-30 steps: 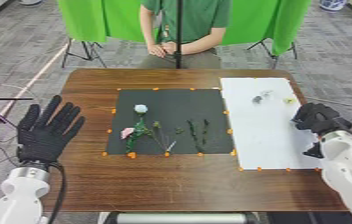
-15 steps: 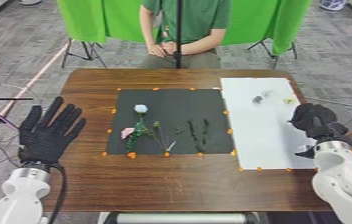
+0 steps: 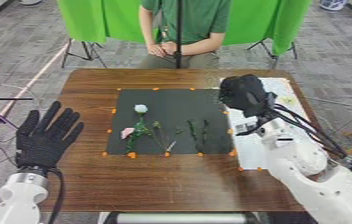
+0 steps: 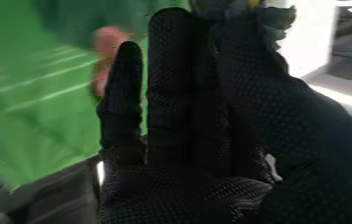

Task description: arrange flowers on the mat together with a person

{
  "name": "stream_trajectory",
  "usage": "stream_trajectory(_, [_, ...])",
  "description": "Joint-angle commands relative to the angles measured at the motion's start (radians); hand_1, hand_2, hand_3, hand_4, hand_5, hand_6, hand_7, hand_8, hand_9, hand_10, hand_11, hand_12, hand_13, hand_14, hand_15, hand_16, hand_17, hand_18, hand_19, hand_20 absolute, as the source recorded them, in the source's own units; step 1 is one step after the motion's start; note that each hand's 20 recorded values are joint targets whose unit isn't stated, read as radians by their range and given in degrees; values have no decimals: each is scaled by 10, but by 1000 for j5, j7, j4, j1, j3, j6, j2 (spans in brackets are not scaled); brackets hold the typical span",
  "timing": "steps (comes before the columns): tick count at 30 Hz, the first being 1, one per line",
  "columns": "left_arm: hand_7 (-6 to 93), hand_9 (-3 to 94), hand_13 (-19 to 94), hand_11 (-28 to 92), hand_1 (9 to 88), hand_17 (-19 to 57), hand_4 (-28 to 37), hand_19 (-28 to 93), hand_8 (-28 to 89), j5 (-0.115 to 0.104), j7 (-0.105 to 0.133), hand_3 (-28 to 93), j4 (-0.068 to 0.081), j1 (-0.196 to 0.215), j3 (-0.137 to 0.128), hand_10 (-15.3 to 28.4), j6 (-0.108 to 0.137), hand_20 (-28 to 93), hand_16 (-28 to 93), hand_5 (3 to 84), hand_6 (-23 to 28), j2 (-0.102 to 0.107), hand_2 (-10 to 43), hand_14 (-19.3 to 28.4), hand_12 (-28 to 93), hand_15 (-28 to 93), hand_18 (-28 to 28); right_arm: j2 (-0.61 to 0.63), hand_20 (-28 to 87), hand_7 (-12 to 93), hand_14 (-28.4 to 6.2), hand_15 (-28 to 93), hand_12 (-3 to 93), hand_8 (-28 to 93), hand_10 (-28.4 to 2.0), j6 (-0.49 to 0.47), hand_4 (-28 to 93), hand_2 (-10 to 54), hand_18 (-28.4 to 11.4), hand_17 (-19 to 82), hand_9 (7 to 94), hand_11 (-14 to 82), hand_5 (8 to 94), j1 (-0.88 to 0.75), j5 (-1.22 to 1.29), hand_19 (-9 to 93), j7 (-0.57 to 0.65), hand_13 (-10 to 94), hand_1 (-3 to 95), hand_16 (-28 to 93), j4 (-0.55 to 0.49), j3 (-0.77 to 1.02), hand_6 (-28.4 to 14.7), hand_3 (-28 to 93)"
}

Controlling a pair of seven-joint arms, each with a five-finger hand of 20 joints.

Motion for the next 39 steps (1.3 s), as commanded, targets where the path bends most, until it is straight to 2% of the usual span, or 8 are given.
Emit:
stream_trajectory(1, [90, 380, 283, 205, 278, -56, -283, 354, -92, 1, -15, 706, 3, -6, 9, 156, 20, 139, -87, 417, 69, 0, 122, 151, 72, 315, 144, -182, 367, 583, 0, 329, 425, -53, -47, -18, -283, -95, -132, 302, 790, 114, 618, 202, 45, 610, -21, 681, 592, 432, 74, -240, 62, 699])
stream_trajectory(3, [90, 380, 283, 205, 277, -56, -283, 355, -92, 0, -17, 707, 11, -22, 20, 156, 10, 139, -86, 417, 69, 4, 122, 150, 71, 315, 144, -212, 367, 584, -1, 330, 425, -51, -48, -18, -283, -95, -132, 302, 789, 114, 618, 223, 64, 610, -2, 680, 592, 432, 86, -282, 61, 699])
stream_trajectory(16, [90, 379, 281, 206, 279, -56, -283, 356, -92, 5, -28, 706, 28, -65, 52, 156, 10, 138, -86, 416, 68, 29, 123, 153, 70, 319, 144, -333, 360, 585, -4, 328, 417, -48, -50, -72, -283, -95, -134, 301, 782, 110, 619, 340, -113, 611, 42, 674, 588, 424, 265, -470, 59, 707])
stream_trajectory(21, [89, 379, 281, 205, 278, -56, -283, 355, -92, 5, -37, 707, 44, -96, 68, 156, 6, 137, -86, 415, 68, 37, 123, 153, 70, 320, 144, -354, 358, 585, -5, 326, 415, -47, -52, -61, -283, -95, -135, 302, 781, 110, 619, 362, -125, 614, 89, 672, 589, 421, 322, -506, 58, 706])
stream_trajectory(23, [89, 379, 281, 205, 279, -56, -283, 355, -92, 1, -26, 706, 34, -83, 65, 157, 3, 137, -86, 415, 68, 40, 123, 153, 70, 321, 143, -351, 358, 585, -6, 326, 414, -46, -53, -43, -283, -95, -136, 302, 780, 110, 619, 374, -140, 615, 112, 672, 589, 420, 331, -533, 57, 707])
stream_trajectory(25, [88, 379, 282, 205, 279, -55, -283, 355, -92, 2, -23, 706, 33, -85, 68, 156, 4, 137, -86, 415, 68, 43, 123, 153, 70, 323, 143, -356, 357, 585, -6, 327, 412, -47, -53, -43, -283, -95, -137, 303, 781, 109, 619, 378, -139, 616, 128, 672, 589, 419, 340, -541, 57, 707])
stream_trajectory(34, [91, 379, 283, 204, 278, -55, -283, 355, -92, 0, -23, 708, 36, -88, 75, 157, 0, 138, -88, 415, 67, 44, 123, 152, 70, 323, 143, -375, 351, 586, -10, 329, 410, -49, -55, -21, -283, -95, -139, 305, 771, 109, 613, 386, -153, 625, 172, 662, 588, 415, 375, -565, 51, 709])
stream_trajectory(39, [91, 379, 282, 204, 279, -55, -283, 355, -93, -2, -24, 707, 38, -92, 72, 157, 3, 138, -88, 415, 67, 43, 124, 153, 70, 323, 143, -377, 344, 570, -13, 330, 391, -70, -58, -70, -283, -95, -141, 299, 749, 101, 596, 368, -161, 631, 171, 635, 589, 402, 362, -546, 46, 709])
